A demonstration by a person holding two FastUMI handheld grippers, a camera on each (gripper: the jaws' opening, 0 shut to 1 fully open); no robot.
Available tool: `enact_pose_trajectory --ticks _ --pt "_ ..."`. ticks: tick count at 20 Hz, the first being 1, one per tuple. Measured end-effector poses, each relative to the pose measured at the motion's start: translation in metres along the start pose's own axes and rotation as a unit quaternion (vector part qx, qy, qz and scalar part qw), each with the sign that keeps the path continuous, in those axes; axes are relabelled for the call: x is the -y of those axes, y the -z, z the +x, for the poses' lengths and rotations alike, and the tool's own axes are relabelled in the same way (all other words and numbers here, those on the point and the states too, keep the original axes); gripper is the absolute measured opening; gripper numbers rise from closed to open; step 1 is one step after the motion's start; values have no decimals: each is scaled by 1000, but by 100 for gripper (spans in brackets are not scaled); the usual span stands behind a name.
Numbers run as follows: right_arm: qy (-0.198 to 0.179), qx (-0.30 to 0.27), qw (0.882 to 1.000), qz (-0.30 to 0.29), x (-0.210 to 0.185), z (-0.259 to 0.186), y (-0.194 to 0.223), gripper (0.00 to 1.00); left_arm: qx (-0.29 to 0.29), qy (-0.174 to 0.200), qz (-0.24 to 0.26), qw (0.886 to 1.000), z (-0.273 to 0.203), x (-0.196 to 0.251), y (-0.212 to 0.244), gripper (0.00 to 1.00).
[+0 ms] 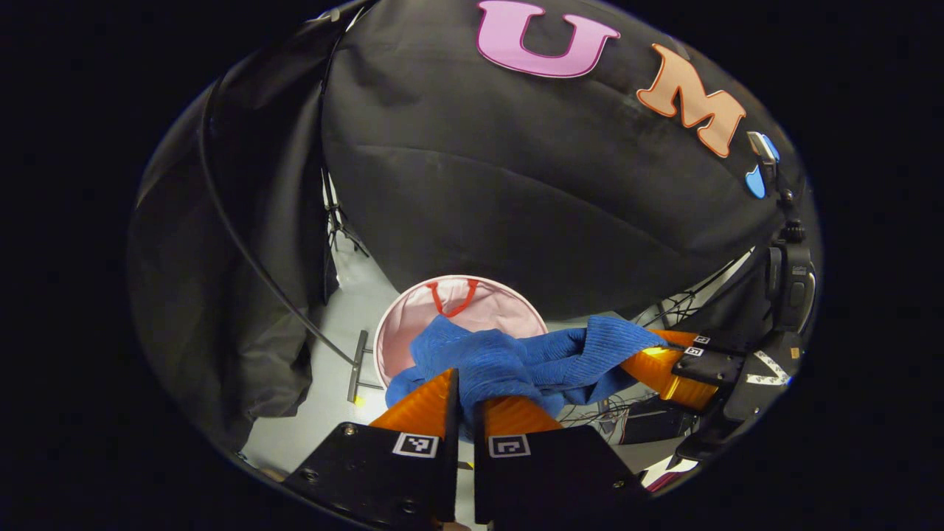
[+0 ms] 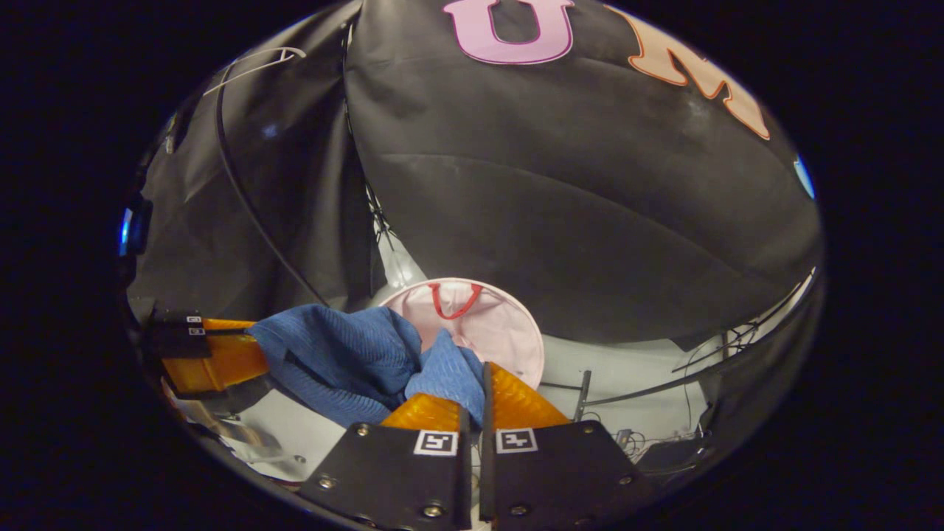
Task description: Grasp the clothes on the hanger with both hands and then place them into the laundry hamper below.
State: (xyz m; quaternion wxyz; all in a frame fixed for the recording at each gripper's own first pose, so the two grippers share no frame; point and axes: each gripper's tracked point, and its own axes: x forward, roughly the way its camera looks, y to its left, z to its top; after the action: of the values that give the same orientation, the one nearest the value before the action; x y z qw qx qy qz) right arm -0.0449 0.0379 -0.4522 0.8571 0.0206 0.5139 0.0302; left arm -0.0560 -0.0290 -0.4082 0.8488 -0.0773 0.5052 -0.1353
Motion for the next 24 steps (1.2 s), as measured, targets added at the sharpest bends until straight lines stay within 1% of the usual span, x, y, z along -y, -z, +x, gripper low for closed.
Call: enact_pose_trajectory --ticks 1,2,3,4,5,6,7,8,10,11,12,13,15,16,22,24 --pt "-2 -4 1000 1 -2 1 2 1 -3 -2 -1 1000 1 0 3 11" --pt "-3 -8 1000 1 -2 1 3 8 -7 -3 -4 1000 1 0 4 11" --pt "-4 -9 1000 2 -1 0 5 8 -9 -3 -8 1000 -1 0 4 21" --pt "-4 -7 1000 5 -1 -1 3 9 -9 -3 -11 1000 -2 0 4 13" --pt "-5 -6 1000 8 -1 0 3 10 -9 -1 -15 1000 2 0 5 13" --pt "-5 -3 1000 11 -1 -1 2 10 -4 1 -17 1000 4 1 3 18" --pt "-5 -2 1000 12 -1 -2 2 10 -2 0 -16 1000 3 -1 2 19" --pt "-5 0 1000 11 0 -3 1 10 0 0 -15 1000 3 0 0 10" --pt "-5 1 1000 11 0 -5 -3 9 2 2 -13 1000 1 -1 -3 10" --pt "-7 3 1000 13 0 -4 -3 9 3 3 -12 1000 3 2 -2 19" --pt "-7 4 1000 14 0 -5 -4 10 3 4 -10 1000 2 3 -2 19" --pt "-7 6 1000 15 0 -6 -4 10 3 5 -8 1000 3 3 -2 10" --pt "-8 7 1000 15 0 -7 -6 10 5 5 -5 1000 4 5 -2 10" --pt "-8 8 1000 15 -1 -8 -7 10 5 6 -4 1000 4 6 -3 19" --pt "-8 22 1000 17 0 -11 -15 9 22 8 6 1000 -2 7 -14 19" --pt "-7 30 999 18 1 -15 -21 9 29 10 12 999 -8 14 -20 19"
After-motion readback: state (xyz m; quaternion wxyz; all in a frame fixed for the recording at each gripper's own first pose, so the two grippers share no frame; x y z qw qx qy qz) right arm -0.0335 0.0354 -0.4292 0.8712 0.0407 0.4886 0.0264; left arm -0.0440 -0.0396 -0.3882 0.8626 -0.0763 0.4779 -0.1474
